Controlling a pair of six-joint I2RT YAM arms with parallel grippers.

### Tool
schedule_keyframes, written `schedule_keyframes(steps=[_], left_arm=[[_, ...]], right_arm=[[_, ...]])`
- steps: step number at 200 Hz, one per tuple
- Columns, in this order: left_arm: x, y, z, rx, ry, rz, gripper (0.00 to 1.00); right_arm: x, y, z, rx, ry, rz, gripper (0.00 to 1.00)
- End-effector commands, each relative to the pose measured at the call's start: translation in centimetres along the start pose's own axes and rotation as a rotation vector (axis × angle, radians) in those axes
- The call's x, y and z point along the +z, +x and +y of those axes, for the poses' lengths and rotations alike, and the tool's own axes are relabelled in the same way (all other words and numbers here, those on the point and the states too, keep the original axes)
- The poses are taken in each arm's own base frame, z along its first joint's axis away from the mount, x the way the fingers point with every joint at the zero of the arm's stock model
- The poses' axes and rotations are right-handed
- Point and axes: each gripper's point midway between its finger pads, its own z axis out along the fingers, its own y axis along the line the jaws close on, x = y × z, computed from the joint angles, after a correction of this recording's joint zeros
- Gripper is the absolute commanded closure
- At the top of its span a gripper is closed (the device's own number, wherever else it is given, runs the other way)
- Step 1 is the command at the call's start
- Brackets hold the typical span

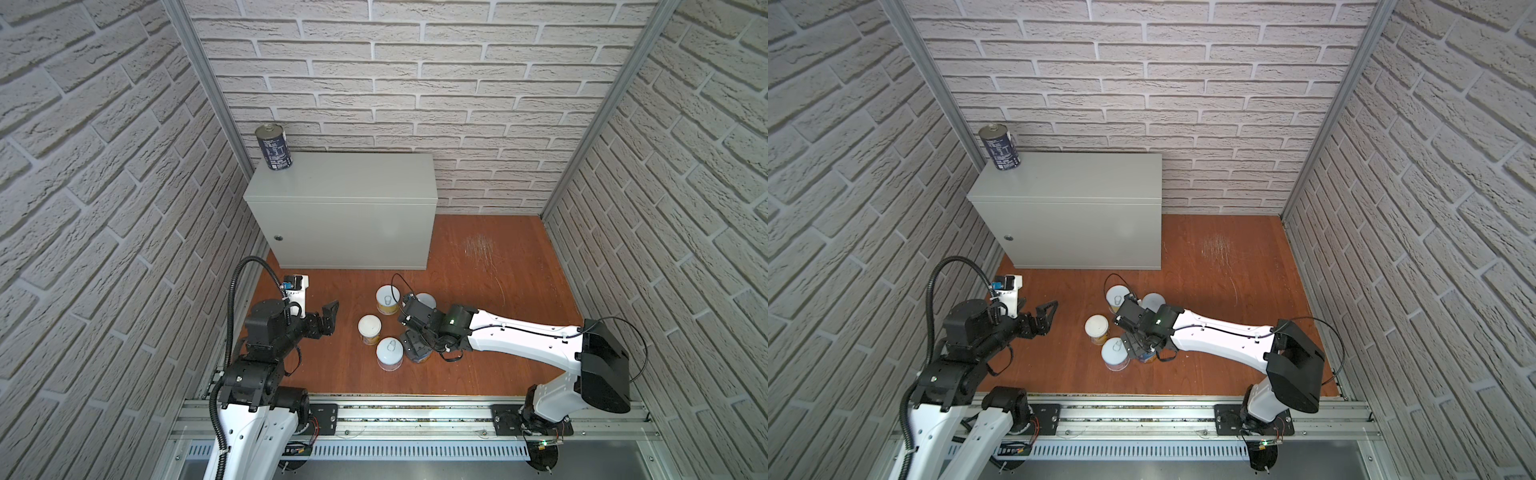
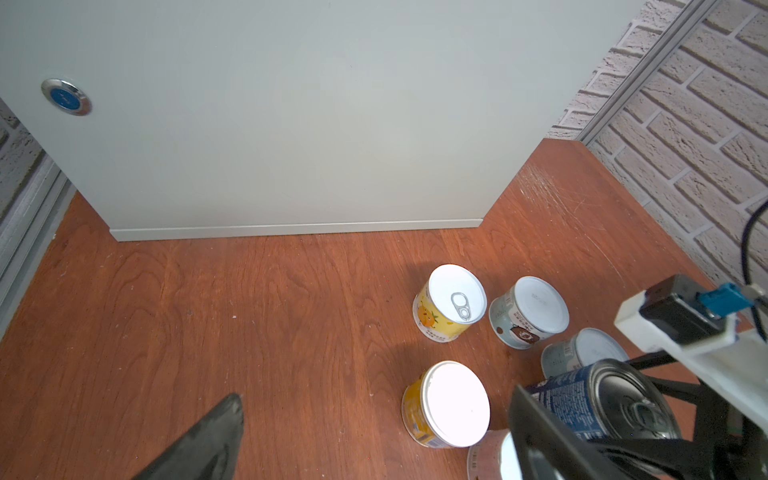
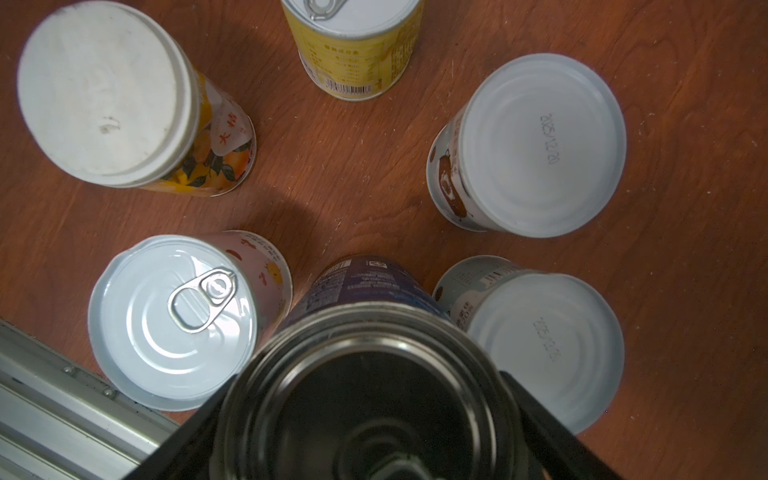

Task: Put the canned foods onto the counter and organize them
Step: 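Lower the right gripper and grasp the dark blue can from above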

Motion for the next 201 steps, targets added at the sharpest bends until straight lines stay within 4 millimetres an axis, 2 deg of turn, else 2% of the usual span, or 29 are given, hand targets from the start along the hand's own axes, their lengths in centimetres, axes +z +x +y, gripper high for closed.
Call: schedule_keyframes(steps=[1,53,77,108,131,201], left_arm=[[0.3,-0.8,-0.3,0.015,0.019,-0.036,0.02],[0.4,-0.7,-0.2,0.01,0.018,-0.028,0.02],[0.4,-0.6,-0.2,0.006,0.017,-0.025,0.02],[0.4,-0.6,-0.1,0.005,0.01,-0.025,0.02],[0.5,-0.5,0.0,0.002,0.01,-0.022,0.02],[0.5,-0.5,0.0,0.0,0.009,-0.018,0.02]], right_arm=[[0.3,0.7,-0.3,0.028,0.01,0.002,0.14],[0.8,1.0,-0.3,0.026,0.012,0.013,0.15],[0.9,1.0,-0.3,0.03,0.009,0.01,0.12],[0.6,0.8,0.7,0.066,-0.066,-0.027,0.1],[0.5,0.6,0.5,0.07,-0.061,-0.041,0.08],[0.8,0.4,0.6,0.05,-0.045,-0.033,0.1]])
